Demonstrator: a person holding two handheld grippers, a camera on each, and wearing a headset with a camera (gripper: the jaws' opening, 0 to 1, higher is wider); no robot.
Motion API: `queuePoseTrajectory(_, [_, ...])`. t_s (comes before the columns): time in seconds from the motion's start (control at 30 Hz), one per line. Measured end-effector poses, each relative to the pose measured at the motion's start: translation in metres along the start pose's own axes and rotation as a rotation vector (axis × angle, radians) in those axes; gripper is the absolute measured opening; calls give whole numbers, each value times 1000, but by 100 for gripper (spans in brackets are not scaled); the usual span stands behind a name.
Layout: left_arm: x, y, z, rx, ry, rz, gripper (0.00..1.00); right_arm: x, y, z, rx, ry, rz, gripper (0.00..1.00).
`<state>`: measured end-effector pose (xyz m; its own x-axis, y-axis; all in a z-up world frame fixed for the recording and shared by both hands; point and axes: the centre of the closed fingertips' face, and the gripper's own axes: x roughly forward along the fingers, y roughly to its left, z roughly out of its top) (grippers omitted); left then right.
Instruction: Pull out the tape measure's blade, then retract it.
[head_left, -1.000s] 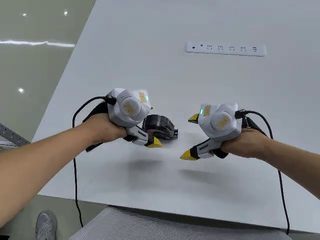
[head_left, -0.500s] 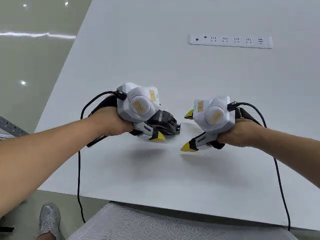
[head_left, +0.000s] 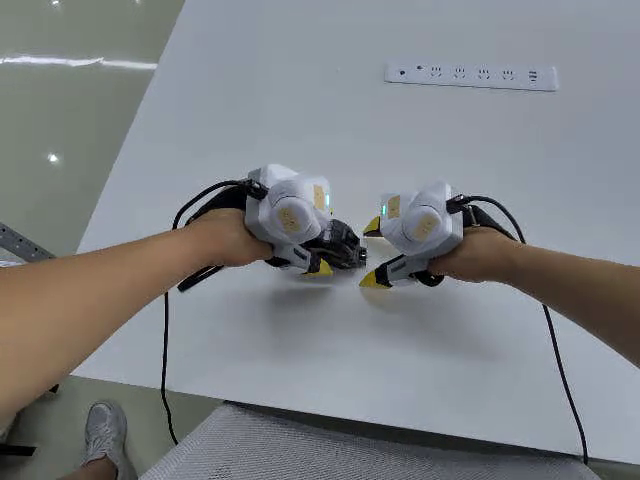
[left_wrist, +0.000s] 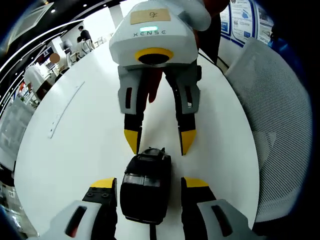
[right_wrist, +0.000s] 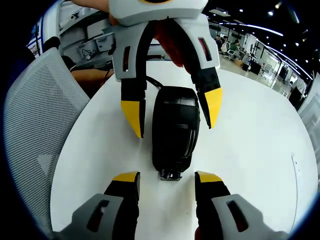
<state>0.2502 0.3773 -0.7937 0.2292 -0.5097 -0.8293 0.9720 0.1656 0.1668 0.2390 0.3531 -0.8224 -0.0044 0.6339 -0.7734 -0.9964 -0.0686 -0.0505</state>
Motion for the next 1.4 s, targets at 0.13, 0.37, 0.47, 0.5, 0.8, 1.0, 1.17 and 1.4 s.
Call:
queuePoseTrajectory(0.13, [4,1,-1,12,4,-9,42,2,-1,-3,8,5,9,35])
queuePoseTrajectory(0.37, [7,4,0,23,9,-19,37,3,1,-3,12,-1,20,29])
queuePoseTrajectory(0.47, [8,4,0,26,18,-26,36,4,1,-2,15,-5,25,25])
queuePoseTrajectory(0.5, [8,4,0,29,19,-27,36,5,1,-1,19,-4,26,24])
queuePoseTrajectory(0.8, [7,3,2,28,28,-32,35,4,-4,-3,34,16,14,15])
queuePoseTrajectory(1.0, [5,2,3,25,30,-31,35,5,-4,-3,43,24,11,14])
queuePoseTrajectory(1.17, [2,0,5,35,35,-33,34,5,-5,-3,24,24,15,13])
queuePoseTrajectory(1.4, [-2,-3,6,32,46,-44,33,4,-6,-4,-10,23,14,10])
